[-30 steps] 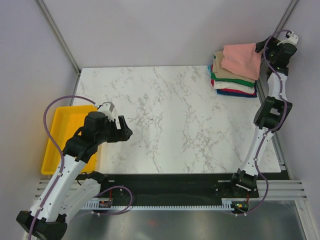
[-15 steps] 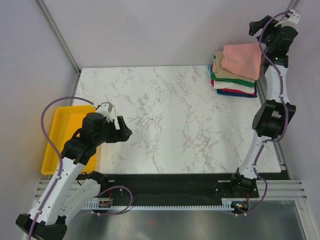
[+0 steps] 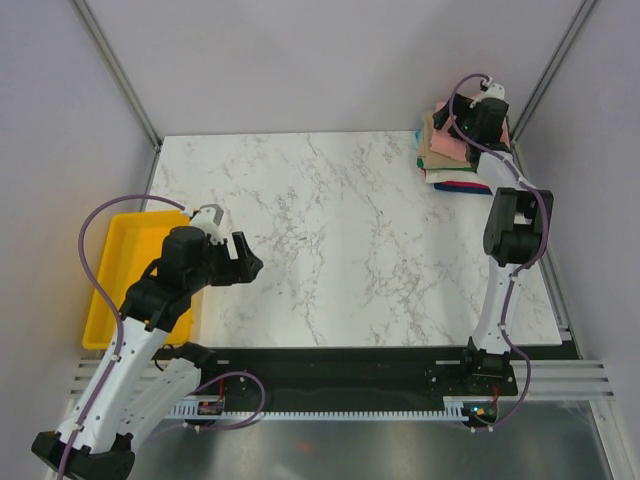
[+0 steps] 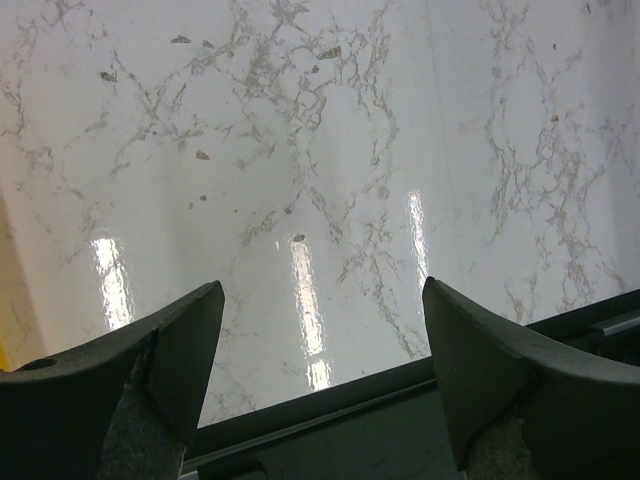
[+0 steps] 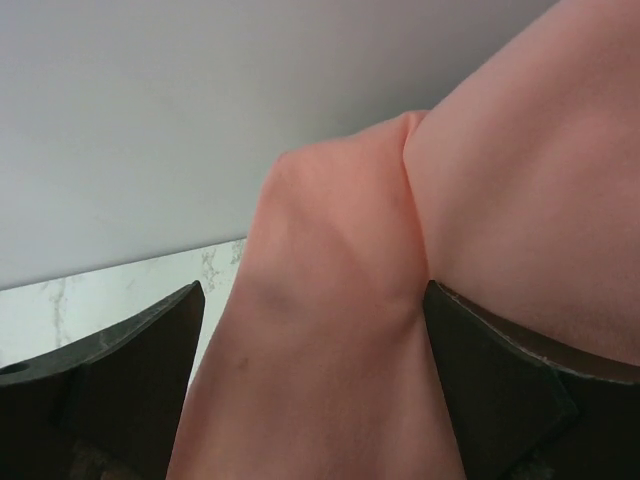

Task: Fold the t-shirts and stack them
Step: Neatly place the folded tshirt to the corner

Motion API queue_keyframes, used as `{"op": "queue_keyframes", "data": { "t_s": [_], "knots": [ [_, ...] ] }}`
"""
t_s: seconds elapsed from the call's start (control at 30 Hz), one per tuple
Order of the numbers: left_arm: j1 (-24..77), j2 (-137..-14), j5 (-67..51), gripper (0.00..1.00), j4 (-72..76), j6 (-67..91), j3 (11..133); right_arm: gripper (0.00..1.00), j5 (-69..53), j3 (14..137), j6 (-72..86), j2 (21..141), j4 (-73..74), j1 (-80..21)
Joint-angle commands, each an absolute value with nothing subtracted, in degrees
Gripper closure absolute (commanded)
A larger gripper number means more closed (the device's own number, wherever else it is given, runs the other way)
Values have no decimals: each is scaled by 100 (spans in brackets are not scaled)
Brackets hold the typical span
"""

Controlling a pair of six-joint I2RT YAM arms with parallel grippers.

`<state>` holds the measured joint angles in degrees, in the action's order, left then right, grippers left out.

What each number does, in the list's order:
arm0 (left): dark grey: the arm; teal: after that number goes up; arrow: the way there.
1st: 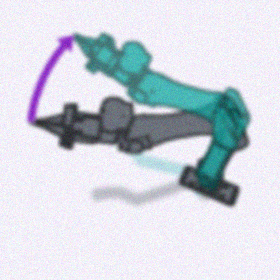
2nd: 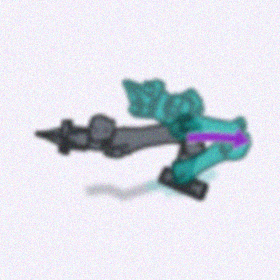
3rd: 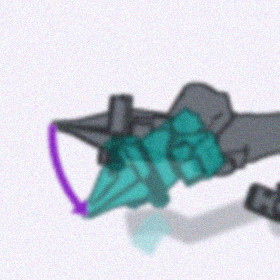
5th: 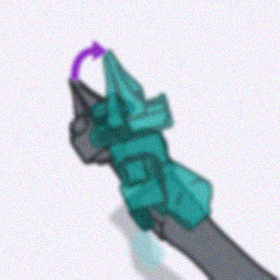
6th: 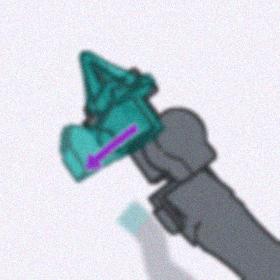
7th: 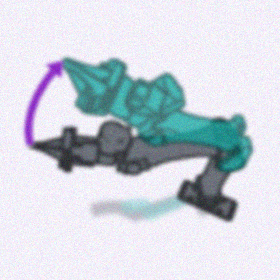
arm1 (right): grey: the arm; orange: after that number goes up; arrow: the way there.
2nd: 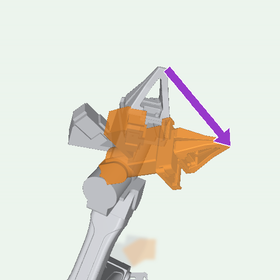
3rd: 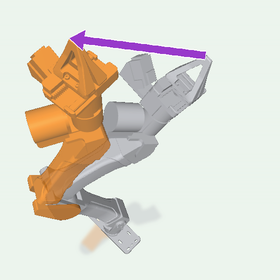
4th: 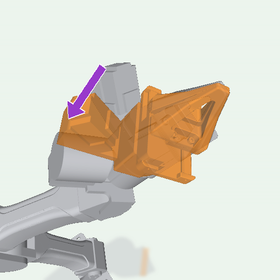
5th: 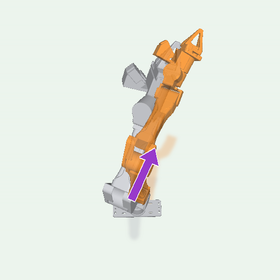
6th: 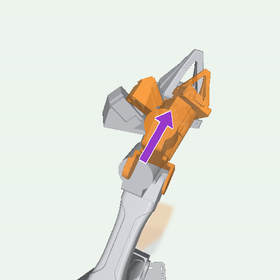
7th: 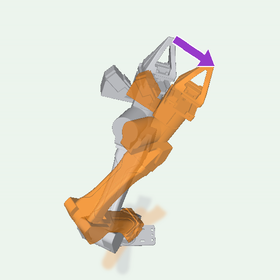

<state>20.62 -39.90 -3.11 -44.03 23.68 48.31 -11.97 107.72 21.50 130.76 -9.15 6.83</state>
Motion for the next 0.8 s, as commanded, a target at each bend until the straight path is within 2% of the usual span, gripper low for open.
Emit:
{"op": "queue_keyframes", "data": {
  "t_s": [0.0, 0.13, 0.27, 0.47, 0.77],
  "knots": [
    [2022, -3929, -264, 12, -4210, 2479, 4852, 2, -581, 10451, 1408, 12692, -554, 563],
    [1986, -3903, -308, 12, -4201, 2461, 4851, 2, 813, 10266, -232, 12665, -202, 185],
    [1960, -3876, -316, 12, -4201, 2452, 4852, 2, 1545, 10187, -597, 12779, -167, 53],
    [1943, -3823, -308, 12, -4192, 2452, 4843, 2, 1450, 10458, -729, 12683, -53, 35],
    [1951, -3779, -308, 12, -4184, 2443, 4843, 2, 1266, 12418, -440, 11867, 694, -158]
  ]
}}
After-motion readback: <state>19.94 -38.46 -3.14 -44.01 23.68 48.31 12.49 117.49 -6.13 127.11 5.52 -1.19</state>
